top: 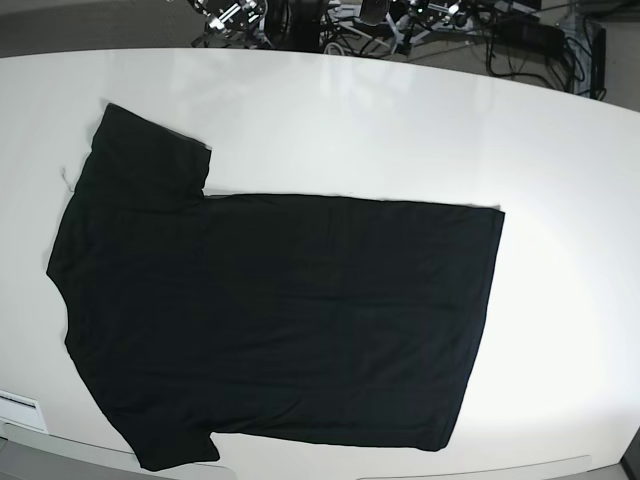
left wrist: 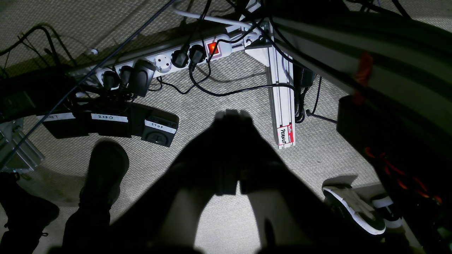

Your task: Fold the T-shirt properly

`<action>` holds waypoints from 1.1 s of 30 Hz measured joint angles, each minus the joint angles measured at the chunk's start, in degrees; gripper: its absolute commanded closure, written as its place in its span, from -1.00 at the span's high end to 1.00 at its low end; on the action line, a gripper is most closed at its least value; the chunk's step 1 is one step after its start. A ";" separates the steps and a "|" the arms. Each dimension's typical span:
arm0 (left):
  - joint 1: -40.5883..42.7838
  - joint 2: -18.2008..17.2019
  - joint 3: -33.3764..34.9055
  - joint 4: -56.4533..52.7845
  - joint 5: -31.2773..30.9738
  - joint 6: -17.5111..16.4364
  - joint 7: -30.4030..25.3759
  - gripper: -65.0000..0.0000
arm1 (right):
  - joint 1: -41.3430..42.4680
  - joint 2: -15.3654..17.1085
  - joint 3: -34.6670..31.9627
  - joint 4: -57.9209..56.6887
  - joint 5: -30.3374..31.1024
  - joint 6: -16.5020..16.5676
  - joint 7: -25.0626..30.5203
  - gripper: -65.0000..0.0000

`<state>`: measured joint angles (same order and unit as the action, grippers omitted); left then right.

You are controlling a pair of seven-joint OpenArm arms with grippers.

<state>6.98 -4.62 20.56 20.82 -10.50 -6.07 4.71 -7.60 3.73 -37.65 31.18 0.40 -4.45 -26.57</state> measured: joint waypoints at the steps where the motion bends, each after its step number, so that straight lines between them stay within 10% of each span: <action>1: 0.00 0.00 0.00 0.02 0.00 0.00 0.00 -1.00 | 0.00 0.02 0.00 0.00 -0.04 0.00 0.00 -1.00; 33: 0.00 0.00 0.00 0.26 0.00 0.00 -0.15 -1.00 | 0.02 -0.07 0.00 0.00 0.22 1.44 -0.02 -1.00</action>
<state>6.98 -4.62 20.56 21.08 -10.50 -6.07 4.56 -7.57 3.66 -37.65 31.18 0.62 -3.01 -26.59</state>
